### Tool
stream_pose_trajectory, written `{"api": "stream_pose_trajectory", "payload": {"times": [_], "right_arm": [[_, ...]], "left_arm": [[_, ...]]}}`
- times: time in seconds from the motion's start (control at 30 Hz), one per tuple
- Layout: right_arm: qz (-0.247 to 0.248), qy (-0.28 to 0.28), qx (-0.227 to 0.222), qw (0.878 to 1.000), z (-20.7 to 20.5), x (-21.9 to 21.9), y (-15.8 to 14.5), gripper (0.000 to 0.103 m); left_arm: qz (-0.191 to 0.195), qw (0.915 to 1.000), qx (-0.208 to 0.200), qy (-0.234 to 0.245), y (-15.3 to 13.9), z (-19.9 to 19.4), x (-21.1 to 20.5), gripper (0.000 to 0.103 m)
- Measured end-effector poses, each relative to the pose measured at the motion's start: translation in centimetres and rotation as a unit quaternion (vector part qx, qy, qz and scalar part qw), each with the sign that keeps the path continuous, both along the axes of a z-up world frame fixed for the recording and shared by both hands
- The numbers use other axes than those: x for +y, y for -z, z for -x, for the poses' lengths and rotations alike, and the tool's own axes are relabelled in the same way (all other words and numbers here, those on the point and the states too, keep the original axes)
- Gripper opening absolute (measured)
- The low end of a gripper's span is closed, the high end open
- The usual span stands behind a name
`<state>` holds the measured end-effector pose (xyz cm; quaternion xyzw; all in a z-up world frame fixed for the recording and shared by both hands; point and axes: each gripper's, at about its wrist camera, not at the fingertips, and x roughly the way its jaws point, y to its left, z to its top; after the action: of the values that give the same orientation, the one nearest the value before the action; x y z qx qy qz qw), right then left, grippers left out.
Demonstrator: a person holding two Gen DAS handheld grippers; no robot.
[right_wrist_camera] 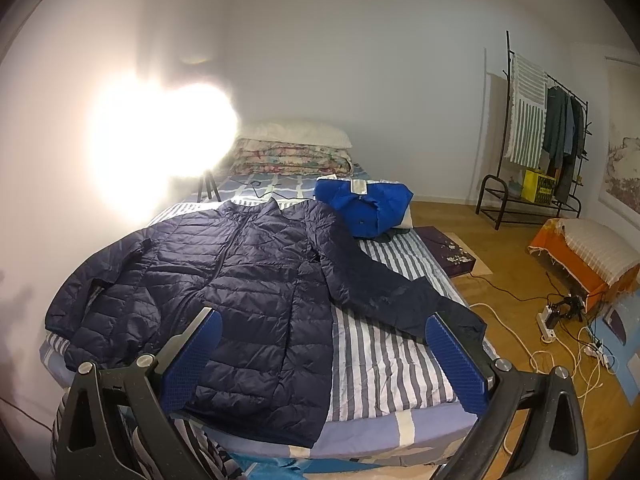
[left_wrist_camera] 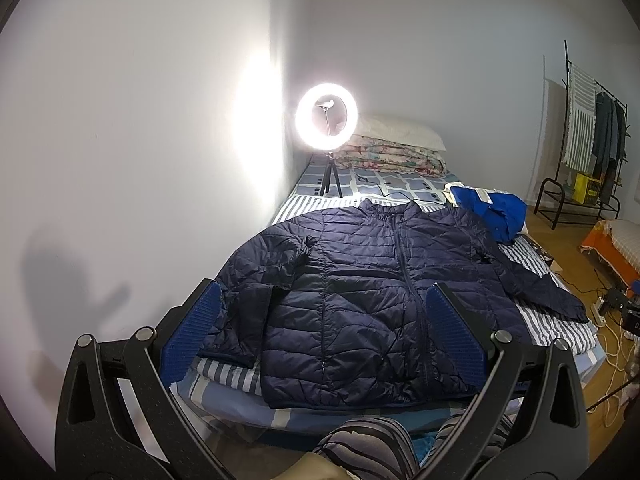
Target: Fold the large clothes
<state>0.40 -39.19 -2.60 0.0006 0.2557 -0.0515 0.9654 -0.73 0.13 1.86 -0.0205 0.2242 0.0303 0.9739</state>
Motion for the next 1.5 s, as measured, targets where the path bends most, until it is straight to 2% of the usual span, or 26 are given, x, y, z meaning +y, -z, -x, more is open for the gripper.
{"api": "stream_pose_trajectory", "payload": {"times": [1.5], "right_arm": [[0.017,-0.007,-0.001,1.0,-1.0,1.6,-0.2,0.103]], "left_arm": [[0.001,1.0,0.003,-0.003,0.1,0.0,0.8,0.103]]}}
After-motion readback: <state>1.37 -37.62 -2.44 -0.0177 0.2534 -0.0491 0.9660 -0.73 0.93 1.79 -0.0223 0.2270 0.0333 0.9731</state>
